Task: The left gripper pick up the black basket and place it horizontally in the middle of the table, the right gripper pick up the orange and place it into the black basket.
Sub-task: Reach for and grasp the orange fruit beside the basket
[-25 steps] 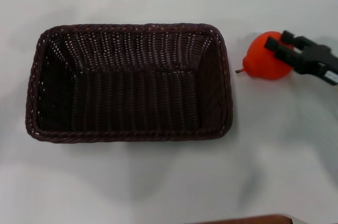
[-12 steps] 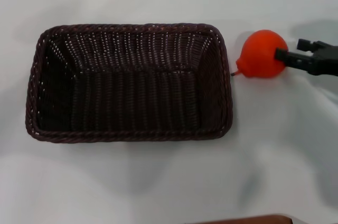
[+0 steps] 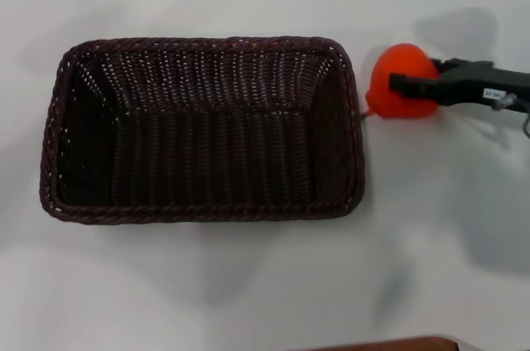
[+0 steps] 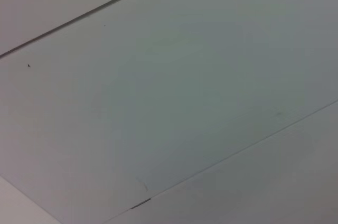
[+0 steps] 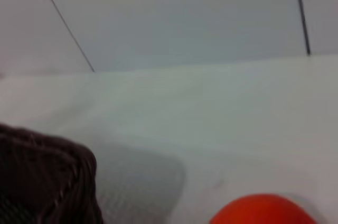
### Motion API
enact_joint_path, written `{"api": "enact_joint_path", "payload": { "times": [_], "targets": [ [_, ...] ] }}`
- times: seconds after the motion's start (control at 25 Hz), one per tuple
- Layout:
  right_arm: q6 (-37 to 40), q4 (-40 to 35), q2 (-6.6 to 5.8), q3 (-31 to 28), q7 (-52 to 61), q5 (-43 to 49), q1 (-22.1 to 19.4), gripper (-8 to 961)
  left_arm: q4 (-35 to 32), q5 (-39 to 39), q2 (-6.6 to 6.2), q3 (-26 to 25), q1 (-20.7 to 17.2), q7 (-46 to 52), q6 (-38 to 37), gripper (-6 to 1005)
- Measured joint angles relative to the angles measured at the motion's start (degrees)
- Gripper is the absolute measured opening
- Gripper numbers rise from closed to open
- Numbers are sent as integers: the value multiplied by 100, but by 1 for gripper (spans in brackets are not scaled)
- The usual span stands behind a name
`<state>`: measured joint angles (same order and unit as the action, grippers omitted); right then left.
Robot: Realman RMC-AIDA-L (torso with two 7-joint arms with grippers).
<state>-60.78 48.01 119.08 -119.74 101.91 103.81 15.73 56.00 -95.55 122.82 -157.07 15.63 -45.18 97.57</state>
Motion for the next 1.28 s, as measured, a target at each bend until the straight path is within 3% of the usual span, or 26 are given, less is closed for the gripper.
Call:
{"api": "enact_joint_path", "payload": {
  "times": [0.4,0.72,1.28],
  "targets": [
    [-37,-52,35,53,67,430,168,748,-23,-14,-19,44,64,18,-28,909],
    [-136,-22,48,56,7,402,151,495,-64,-45,-39,22,73,17,-43,908],
    [-588,431,71,59,-51,159,-125,408,-95,-52,-43,0,28,12,0,908]
  ]
}}
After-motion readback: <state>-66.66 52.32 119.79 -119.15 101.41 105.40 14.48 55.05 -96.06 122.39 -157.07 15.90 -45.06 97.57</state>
